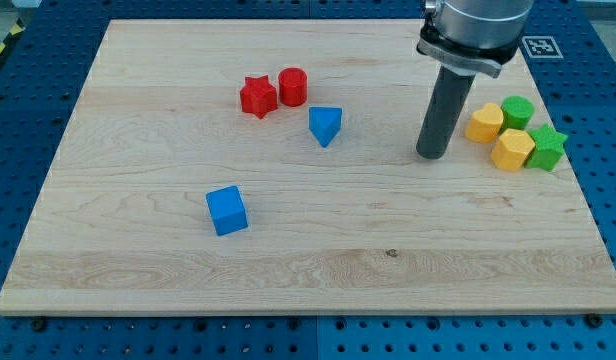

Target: Place the blue triangle parallel to the blue cube

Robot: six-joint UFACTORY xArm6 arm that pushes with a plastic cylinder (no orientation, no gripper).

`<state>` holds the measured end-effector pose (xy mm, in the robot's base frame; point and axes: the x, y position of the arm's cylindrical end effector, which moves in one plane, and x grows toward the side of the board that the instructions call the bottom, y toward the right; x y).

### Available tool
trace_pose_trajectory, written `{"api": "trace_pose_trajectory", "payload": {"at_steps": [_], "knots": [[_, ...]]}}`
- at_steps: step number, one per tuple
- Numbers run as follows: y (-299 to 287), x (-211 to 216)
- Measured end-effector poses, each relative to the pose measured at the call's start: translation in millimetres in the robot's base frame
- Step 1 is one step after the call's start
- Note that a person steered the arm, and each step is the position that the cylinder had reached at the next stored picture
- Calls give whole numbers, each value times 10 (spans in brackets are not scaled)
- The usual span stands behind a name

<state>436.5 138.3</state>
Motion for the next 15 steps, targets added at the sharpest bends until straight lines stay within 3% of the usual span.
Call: {"api": "trace_pose_trajectory", "payload": {"at_steps": [5,9,11,13,15], "knots": [[-173,-376],[-416,-105],[-486,-240],[-940,-339],[-1460,-148]]}}
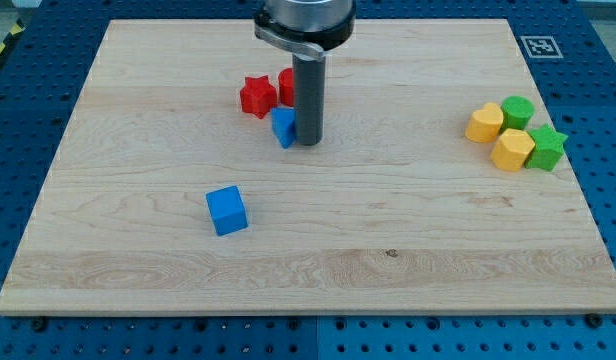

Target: Place the blue triangle parallel to the blue cube

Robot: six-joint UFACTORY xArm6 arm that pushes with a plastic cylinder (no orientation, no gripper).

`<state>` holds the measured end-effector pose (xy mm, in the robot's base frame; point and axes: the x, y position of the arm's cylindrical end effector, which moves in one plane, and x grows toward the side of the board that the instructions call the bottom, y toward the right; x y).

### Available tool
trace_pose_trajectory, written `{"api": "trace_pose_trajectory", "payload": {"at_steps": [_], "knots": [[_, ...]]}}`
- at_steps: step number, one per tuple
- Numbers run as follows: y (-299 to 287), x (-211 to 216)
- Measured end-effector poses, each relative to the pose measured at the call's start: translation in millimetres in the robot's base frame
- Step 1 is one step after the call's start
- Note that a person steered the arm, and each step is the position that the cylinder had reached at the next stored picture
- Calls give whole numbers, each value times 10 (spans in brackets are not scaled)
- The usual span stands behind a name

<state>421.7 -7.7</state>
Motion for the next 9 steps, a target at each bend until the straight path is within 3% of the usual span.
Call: {"api": "trace_pose_trajectory", "payload": {"at_steps": [1,2,3,4,7,9], "knots": [[6,-60],[92,-550],[-56,-532],[-373,-239],[-529,-155],[-413,391]]}}
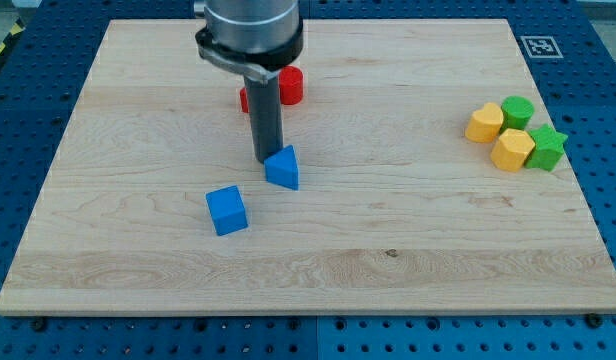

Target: Place the blue triangle parallel to the blue cube

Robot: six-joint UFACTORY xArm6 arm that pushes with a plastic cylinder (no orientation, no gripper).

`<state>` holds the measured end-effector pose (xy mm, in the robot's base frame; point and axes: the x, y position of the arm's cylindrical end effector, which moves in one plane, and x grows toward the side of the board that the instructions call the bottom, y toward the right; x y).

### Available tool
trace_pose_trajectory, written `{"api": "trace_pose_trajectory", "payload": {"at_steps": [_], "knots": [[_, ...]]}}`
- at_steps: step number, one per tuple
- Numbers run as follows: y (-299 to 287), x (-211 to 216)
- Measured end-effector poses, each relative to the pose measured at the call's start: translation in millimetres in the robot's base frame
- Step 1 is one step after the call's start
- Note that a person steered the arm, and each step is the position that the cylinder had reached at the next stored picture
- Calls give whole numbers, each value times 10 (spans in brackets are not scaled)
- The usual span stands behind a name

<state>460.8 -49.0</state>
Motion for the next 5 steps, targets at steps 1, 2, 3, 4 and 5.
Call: {"api": "trace_pose_trajectory", "payload": {"at_steps": [1,2,3,4,5], "knots": [[112,74],[430,-46],[633,228],[650,474],[650,500]]}}
